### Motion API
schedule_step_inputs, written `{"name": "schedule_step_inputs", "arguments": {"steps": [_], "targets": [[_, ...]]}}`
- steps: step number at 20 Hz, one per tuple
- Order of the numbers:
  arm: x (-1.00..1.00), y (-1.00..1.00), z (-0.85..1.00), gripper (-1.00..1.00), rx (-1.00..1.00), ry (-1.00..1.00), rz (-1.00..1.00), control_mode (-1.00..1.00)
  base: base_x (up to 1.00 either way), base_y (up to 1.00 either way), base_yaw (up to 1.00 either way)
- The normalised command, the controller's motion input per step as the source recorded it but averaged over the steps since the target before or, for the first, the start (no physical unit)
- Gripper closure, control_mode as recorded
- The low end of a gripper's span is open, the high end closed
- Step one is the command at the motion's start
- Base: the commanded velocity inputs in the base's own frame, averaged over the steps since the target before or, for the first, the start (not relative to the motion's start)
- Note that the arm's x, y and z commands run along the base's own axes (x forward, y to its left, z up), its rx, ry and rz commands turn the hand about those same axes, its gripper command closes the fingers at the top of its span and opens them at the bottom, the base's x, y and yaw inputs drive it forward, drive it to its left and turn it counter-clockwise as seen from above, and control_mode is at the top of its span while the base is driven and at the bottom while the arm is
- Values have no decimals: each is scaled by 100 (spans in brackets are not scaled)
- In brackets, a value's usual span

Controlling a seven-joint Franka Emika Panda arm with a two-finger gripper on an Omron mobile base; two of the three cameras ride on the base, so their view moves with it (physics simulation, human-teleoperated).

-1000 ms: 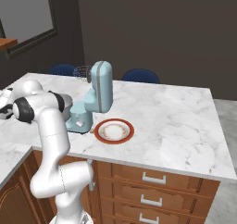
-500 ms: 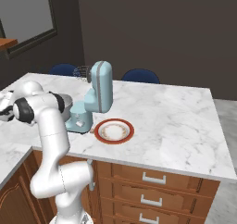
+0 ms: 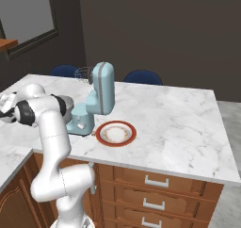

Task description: Add butter and sugar cubes to the stand mixer bowl and then turn on the stand mixer to begin making frosting.

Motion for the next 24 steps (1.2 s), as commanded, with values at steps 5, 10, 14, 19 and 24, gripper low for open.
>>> {"name": "schedule_step_inputs", "arguments": {"steps": [5,10,14,19,24], "targets": [[21,0,-7,-100,0,0,0,-100,0,0,0],[9,0,-17,-100,0,0,0,-100,0,0,0],[8,4,-20,-100,0,0,0,-100,0,0,0],[12,7,-13,-100,0,0,0,-100,0,0,0],[0,4,-10,100,0,1,0,-100,0,0,0]]}}
